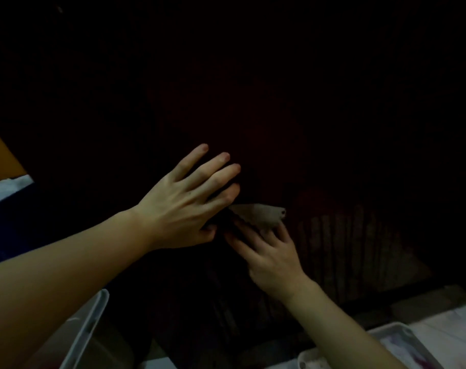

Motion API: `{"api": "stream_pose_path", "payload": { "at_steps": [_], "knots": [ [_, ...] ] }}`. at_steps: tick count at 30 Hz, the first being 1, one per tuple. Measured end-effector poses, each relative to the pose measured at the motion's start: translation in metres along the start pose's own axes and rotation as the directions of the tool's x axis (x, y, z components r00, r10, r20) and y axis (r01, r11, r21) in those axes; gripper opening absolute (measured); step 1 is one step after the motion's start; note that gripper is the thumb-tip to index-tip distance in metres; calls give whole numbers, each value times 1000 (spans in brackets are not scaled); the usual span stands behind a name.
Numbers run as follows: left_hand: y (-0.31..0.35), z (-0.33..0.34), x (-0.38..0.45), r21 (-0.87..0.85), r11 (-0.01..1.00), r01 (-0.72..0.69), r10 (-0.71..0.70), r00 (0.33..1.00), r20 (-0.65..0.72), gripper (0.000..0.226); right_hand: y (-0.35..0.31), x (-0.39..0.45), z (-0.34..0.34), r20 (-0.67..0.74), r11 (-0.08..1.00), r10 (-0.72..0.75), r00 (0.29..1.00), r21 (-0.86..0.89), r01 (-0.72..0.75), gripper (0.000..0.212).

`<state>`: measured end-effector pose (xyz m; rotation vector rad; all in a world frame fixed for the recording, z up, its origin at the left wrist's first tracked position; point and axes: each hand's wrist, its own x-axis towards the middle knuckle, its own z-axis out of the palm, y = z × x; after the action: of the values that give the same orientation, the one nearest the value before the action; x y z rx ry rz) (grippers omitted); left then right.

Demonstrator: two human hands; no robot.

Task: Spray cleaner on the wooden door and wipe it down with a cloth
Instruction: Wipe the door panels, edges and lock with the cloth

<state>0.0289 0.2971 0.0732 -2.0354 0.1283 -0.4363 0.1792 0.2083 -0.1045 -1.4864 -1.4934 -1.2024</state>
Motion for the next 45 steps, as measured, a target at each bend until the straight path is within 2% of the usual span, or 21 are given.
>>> {"api": "stream_pose_path", "payload": {
  "at_steps": [3, 7, 8, 10, 12, 15, 18, 21, 22, 23, 26, 28, 30, 32, 36, 37, 38, 39, 42, 43, 45],
  "knots": [
    [21, 9, 6, -15, 1000, 7, -7, 1000, -5, 76, 39, -20, -9, -82, 962, 251, 965, -92, -258, 53],
    [48, 19, 22, -31, 999, 22, -23, 999, -24, 86, 67, -33, -20, -162, 794, 589, 791, -63, -604, 63],
    [53, 20, 25, -44, 998, 33, -34, 999, -24, 91, 59, -34, -17, -134, 828, 551, 824, -40, -560, 64],
    [60, 21, 29, -70, 997, 25, -27, 999, -18, 103, 32, -44, -5, 22, 973, 228, 973, 10, -229, 57],
    [65, 23, 29, -69, 997, -41, 41, 999, -3, 111, 17, -59, 1, 143, 995, -91, 986, 55, 84, 42],
    [73, 24, 27, -77, 996, -46, 48, 999, 22, 115, 55, -72, -8, 157, 988, -146, 977, -23, 151, 43],
    [86, 25, 37, -75, 997, 1, 3, 999, 50, 115, 101, -92, -23, 52, 953, 278, 959, -138, -269, 53],
    [98, 26, 54, -51, 999, 11, -8, 998, 68, 112, 110, -98, -31, -48, 662, 748, 662, -13, -750, 76],
    [101, 26, 60, -41, 999, 10, -7, 997, 71, 111, 105, -93, -29, -48, 591, 806, 589, 41, -805, 79],
    [104, 26, 66, -34, 999, 8, -5, 997, 72, 109, 97, -85, -27, -41, 580, 815, 579, 78, -811, 77],
    [113, 25, 87, -49, 999, -6, 9, 998, 64, 104, 76, -69, -21, 19, 802, 591, 806, 94, -590, 56],
    [120, 27, 101, -45, 999, -20, 22, 998, 59, 102, 72, -76, -15, -7, 827, 558, 830, 90, -555, 50],
    [127, 29, 115, -39, 999, -36, 38, 997, 66, 102, 74, -93, -9, -58, 647, 761, 646, 137, -750, 67],
    [139, 34, 130, -23, 996, -82, 83, 994, 73, 100, 76, -118, -5, -54, 359, 933, 356, 193, -913, 81],
    [156, 38, 146, -2, 995, -99, 99, 991, 93, 97, 109, -151, -18, 98, -124, 990, -98, 314, -941, 76],
    [163, 40, 151, -2, 994, -114, 114, 990, 86, 97, 121, -158, -25, 128, -222, 973, -190, 317, -922, 75],
    [167, 41, 155, -5, 993, -119, 119, 990, 78, 97, 129, -158, -29, 136, -246, 968, -213, 317, -916, 74],
    [172, 43, 160, -14, 992, -123, 123, 990, 68, 96, 132, -153, -32, 115, -190, 980, -161, 319, -928, 74],
    [182, 48, 173, -51, 990, -134, 136, 990, 37, 95, 122, -124, -28, -45, 253, 967, 252, 307, -917, 71],
    [184, 49, 176, -46, 990, -136, 138, 990, 34, 94, 120, -120, -22, -87, 338, 941, 327, 296, -893, 67],
    [188, 51, 180, -36, 989, -142, 144, 989, 32, 91, 123, -130, -11, -127, 306, 952, 280, 307, -901, 67]
  ]
}}
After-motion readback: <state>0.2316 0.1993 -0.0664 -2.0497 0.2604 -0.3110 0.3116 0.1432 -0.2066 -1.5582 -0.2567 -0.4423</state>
